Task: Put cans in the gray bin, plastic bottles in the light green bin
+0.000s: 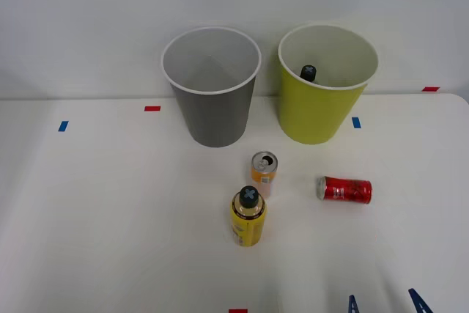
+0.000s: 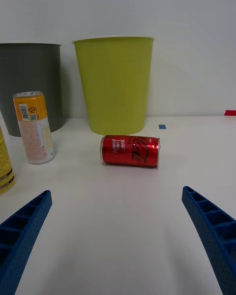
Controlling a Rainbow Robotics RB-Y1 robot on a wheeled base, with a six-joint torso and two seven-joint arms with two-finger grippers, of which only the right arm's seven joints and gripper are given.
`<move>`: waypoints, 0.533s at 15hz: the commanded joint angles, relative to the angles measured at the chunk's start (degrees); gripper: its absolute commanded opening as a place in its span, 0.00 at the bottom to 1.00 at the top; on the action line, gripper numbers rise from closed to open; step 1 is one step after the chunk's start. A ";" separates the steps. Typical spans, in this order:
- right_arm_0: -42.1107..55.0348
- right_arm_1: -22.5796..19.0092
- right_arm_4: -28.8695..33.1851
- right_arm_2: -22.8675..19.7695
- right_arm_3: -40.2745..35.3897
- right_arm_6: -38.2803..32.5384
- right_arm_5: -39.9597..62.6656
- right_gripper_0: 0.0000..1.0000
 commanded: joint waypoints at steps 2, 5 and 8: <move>0.00 0.00 -0.01 0.00 -0.01 0.01 0.01 0.91; 0.00 0.00 -0.01 0.00 -0.01 0.01 0.01 0.91; 0.00 0.00 -0.01 0.00 -0.01 0.01 0.01 0.91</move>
